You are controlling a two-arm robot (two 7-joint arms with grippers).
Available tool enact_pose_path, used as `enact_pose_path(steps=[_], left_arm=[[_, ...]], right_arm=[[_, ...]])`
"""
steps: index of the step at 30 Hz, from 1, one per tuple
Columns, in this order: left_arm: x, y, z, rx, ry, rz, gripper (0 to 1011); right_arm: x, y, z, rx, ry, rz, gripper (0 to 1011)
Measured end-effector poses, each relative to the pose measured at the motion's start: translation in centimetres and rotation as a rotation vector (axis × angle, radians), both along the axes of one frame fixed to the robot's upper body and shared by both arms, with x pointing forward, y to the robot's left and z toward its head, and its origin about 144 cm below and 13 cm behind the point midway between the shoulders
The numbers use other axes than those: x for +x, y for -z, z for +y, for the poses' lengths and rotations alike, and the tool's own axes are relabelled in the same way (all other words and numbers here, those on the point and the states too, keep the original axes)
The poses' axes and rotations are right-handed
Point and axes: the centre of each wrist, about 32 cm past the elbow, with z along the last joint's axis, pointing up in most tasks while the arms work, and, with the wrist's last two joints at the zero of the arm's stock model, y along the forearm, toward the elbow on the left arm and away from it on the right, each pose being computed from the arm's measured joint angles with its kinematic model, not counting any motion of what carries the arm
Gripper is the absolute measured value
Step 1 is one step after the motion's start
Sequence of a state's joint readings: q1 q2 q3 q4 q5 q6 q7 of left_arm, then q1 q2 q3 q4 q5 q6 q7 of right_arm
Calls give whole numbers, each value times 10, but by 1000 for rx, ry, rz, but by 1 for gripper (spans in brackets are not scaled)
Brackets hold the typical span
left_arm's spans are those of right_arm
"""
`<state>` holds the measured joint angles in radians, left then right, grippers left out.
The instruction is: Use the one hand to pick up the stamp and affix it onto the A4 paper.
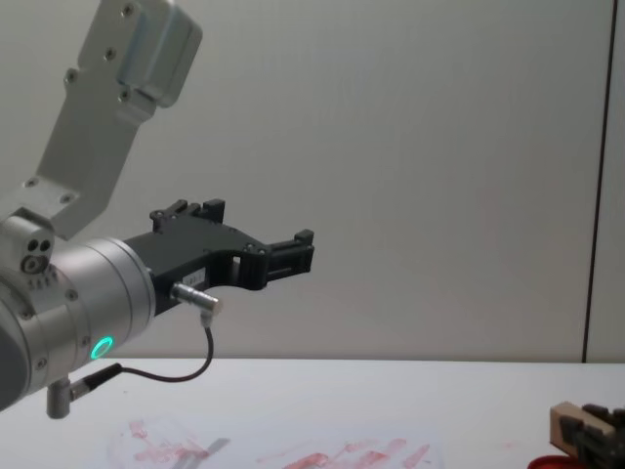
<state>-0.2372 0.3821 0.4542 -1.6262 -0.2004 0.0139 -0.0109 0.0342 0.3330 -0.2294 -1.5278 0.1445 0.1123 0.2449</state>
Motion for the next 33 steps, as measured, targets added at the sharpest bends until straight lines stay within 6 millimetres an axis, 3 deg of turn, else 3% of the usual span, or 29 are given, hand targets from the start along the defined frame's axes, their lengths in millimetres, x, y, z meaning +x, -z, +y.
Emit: enact_pose_path(steps=[15,33], left_arm=[[0,0,0,0,0,0,1003],[0,0,0,0,0,0,1003]], right_arm=[[-1,12,2,4,-9,28,229],[-4,9,6,9,-3,-46,799]])
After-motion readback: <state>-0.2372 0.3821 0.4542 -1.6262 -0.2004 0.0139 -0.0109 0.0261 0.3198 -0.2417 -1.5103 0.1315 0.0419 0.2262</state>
